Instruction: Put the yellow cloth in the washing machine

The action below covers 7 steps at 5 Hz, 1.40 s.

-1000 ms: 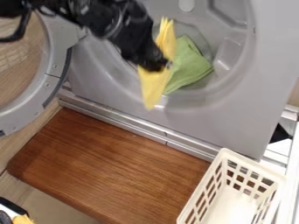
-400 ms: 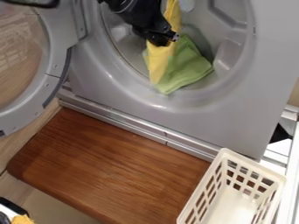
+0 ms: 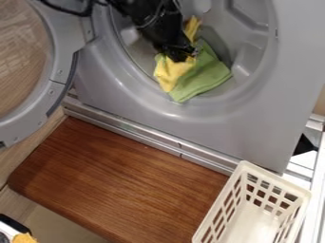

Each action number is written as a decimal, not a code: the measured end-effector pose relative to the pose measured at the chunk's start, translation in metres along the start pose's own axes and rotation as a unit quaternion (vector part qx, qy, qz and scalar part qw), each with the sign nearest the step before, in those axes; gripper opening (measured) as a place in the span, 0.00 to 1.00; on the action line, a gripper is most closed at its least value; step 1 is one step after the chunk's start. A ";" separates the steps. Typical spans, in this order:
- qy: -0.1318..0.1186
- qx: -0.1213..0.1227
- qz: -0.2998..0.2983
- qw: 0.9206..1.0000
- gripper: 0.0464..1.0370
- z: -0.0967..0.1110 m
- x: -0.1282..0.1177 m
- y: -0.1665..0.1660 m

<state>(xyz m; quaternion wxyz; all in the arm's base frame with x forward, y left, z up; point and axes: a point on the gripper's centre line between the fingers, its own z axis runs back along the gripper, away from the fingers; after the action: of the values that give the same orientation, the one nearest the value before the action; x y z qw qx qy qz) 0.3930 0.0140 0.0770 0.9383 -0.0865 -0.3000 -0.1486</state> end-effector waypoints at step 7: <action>-0.001 -0.027 -0.023 0.999 0.96 0.004 0.008 -0.028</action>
<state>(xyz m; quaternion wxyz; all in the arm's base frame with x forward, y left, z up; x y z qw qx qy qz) 0.3880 -0.0132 0.0866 0.9316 -0.1055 -0.2991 -0.1778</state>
